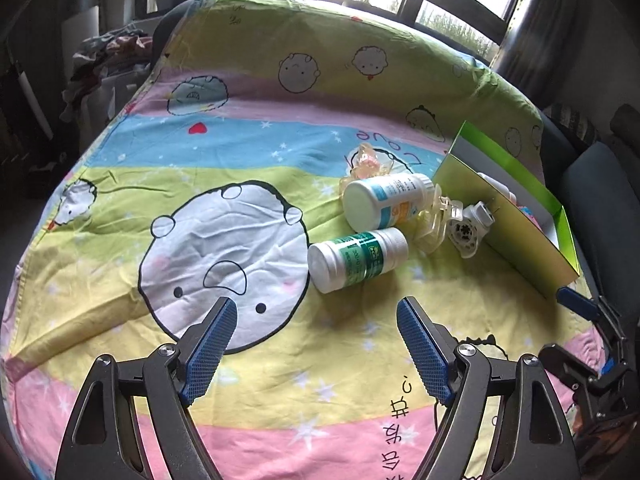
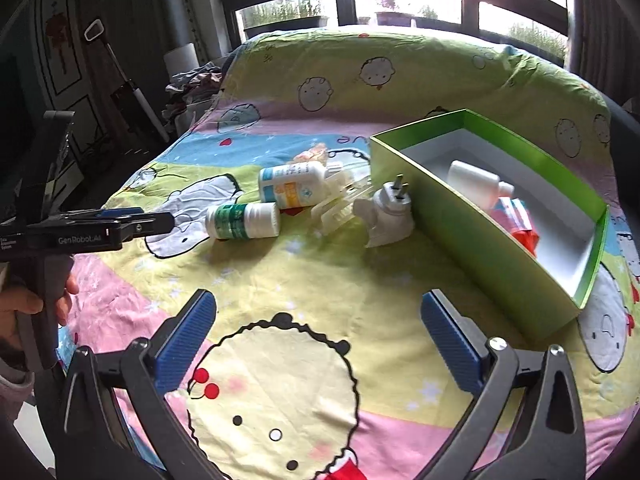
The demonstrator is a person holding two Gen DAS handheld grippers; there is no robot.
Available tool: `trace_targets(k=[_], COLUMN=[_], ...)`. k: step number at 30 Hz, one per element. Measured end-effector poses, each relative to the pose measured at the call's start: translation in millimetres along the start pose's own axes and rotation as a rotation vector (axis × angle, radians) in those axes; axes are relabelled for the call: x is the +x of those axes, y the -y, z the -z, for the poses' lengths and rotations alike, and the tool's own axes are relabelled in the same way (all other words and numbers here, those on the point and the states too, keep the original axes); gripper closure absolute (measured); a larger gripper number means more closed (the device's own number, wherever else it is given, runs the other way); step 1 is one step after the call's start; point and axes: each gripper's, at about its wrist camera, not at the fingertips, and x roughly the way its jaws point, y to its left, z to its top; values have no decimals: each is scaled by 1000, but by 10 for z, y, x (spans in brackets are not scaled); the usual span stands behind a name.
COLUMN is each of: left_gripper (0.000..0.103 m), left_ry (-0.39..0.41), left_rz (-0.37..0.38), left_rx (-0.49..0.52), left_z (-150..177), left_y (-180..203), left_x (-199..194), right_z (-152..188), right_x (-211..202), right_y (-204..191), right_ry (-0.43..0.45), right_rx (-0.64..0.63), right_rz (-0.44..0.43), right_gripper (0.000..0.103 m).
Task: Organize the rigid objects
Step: 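Grasp the green-labelled pill bottle with the left gripper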
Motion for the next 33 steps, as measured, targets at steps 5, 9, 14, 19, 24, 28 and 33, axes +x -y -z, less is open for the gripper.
trace_targets(k=[5, 9, 14, 19, 24, 28, 33], left_gripper=[20, 20, 20, 20, 20, 20, 20], left_ry=[-12, -40, -36, -20, -23, -33, -43], left_rz=[45, 84, 119, 138, 150, 165, 180], left_rx=[-35, -43, -42, -9, 10, 20, 15], left_z=[-25, -82, -184, -281, -348, -361, -367], left_y=[-69, -91, -86, 1, 37, 30, 0], left_x=[176, 351, 487, 589, 695, 764, 822], right_z=[11, -72, -200, -327, -417, -486, -548], right_x=[384, 660, 959, 1148, 1269, 1335, 1403], right_y=[-192, -343, -413, -420, -446, -440, -498], right_ry=[-51, -69, -89, -88, -82, -77, -75], right_rx=[-35, -81, -95, -91, -107, -112, -139], right_rz=[-94, -159, -237, -295, -328, -350, -358], right_gripper=[1, 1, 1, 1, 1, 2, 7])
